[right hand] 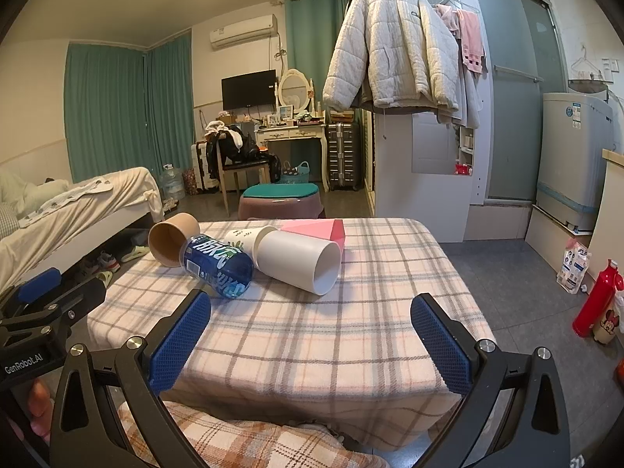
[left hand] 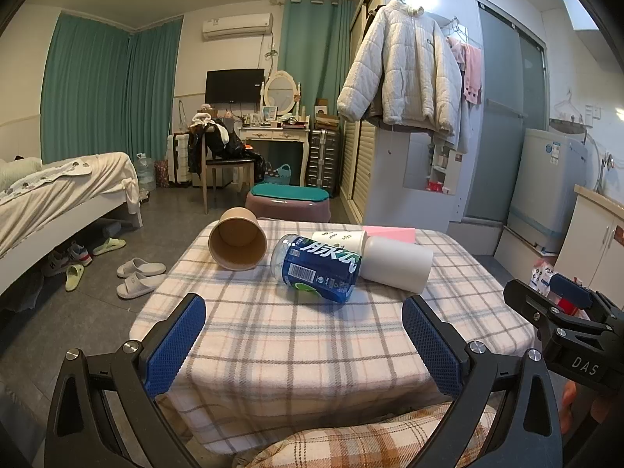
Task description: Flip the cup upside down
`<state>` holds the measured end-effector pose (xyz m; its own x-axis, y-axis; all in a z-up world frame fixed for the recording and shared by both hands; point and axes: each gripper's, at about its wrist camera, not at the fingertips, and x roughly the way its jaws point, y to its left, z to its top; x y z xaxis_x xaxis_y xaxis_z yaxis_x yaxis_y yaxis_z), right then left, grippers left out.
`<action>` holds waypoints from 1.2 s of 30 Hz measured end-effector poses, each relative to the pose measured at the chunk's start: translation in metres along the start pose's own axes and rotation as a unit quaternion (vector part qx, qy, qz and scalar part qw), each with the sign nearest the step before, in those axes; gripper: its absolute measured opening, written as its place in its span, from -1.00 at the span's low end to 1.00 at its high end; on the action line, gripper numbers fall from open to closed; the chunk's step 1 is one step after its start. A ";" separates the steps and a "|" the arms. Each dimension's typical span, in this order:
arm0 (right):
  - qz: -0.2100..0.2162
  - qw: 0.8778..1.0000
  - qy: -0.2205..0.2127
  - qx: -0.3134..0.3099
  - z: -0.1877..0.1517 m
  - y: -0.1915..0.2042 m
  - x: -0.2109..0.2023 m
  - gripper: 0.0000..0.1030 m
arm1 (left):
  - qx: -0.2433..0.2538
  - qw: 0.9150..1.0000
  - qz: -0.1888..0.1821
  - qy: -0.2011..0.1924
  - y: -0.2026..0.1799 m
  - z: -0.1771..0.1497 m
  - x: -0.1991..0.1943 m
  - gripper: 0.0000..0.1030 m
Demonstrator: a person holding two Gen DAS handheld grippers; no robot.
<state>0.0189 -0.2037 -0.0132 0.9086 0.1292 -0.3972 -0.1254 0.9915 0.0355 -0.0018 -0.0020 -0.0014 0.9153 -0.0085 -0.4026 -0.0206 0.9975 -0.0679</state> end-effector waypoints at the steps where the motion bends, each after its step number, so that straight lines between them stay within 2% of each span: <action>1: 0.000 1.000 0.000 0.000 0.000 0.000 0.000 1.00 | -0.001 1.000 0.000 0.000 0.000 0.000 0.000 1.00; 20: 0.002 1.000 0.004 0.002 -0.007 0.001 0.004 1.00 | -0.001 1.000 -0.001 -0.001 -0.003 -0.003 -0.004 1.00; 22: 0.002 1.000 0.004 0.002 -0.007 0.001 0.004 1.00 | -0.002 1.000 0.000 0.001 0.007 -0.006 0.007 1.00; 36: 0.003 1.000 0.015 0.000 -0.003 0.002 0.010 1.00 | -0.004 1.000 0.000 0.006 0.007 -0.008 0.010 1.00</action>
<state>0.0264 -0.2007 -0.0202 0.8959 0.1337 -0.4236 -0.1297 0.9908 0.0384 0.0044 0.0044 -0.0128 0.9104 -0.0094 -0.4136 -0.0240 0.9969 -0.0755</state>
